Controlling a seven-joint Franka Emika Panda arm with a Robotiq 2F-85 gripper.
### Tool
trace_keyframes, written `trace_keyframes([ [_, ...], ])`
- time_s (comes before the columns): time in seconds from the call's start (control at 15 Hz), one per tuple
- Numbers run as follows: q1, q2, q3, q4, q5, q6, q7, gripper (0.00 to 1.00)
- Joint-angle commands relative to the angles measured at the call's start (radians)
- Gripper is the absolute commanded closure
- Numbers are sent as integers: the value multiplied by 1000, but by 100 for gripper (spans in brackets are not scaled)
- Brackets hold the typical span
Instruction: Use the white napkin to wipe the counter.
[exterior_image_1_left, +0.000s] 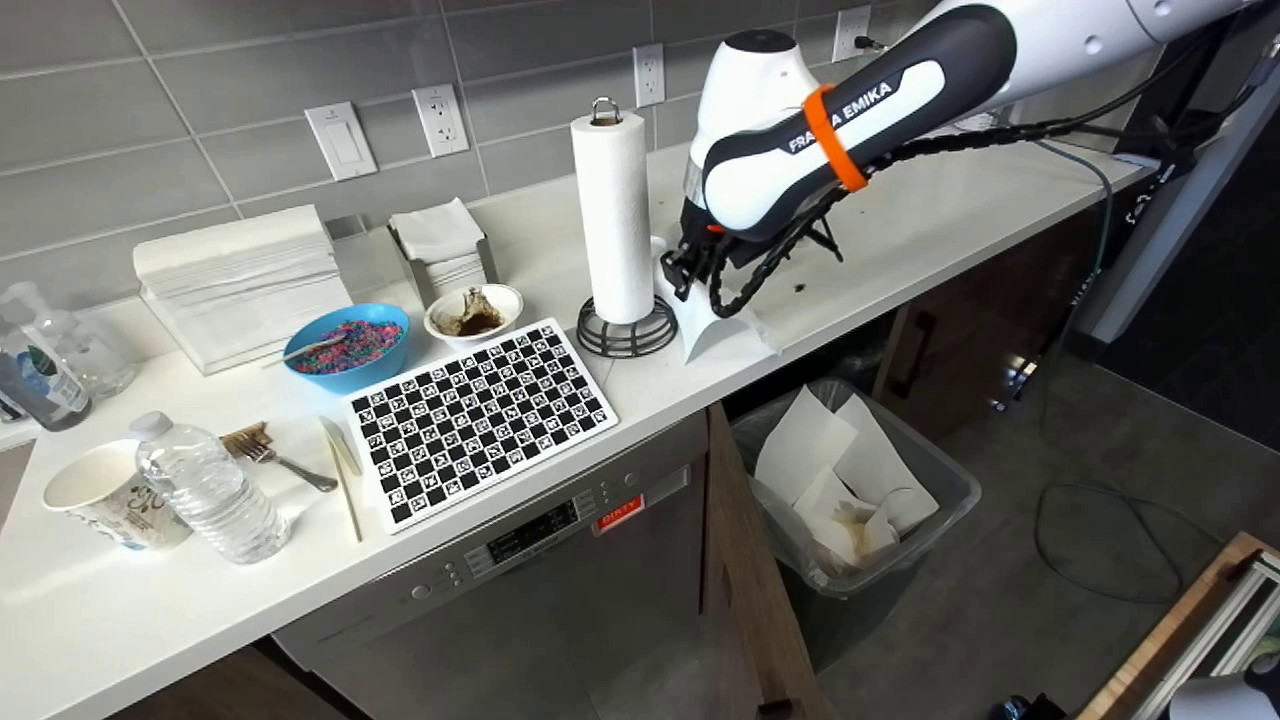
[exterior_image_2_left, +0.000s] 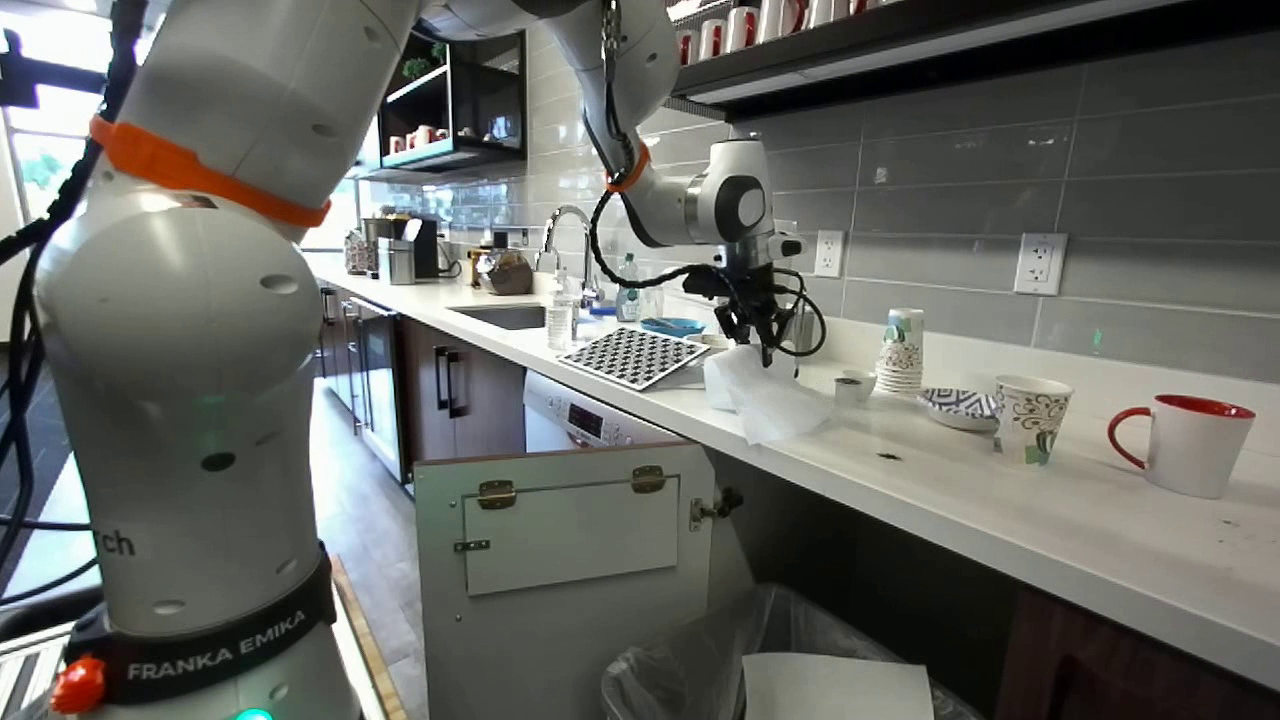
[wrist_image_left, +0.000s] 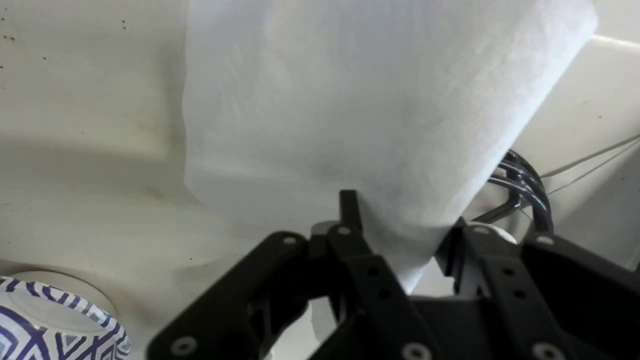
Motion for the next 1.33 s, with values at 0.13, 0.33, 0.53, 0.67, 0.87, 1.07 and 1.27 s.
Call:
trace_keyframes([
  [0.13,27,20,-28,4,-12,21,8,100],
  [0.33,25,3,-24,-14,-8,-3,-4,100],
  [0.53,23,-10,-21,-35,-3,-26,-12,100],
  [0.67,20,-12,-16,-53,6,-45,-18,100],
  [0.87,15,-11,-10,-82,16,-70,-25,100],
  [1.07,17,-11,-12,-100,13,-103,-21,100],
  [1.27,18,-34,-10,-109,8,-184,-31,100],
])
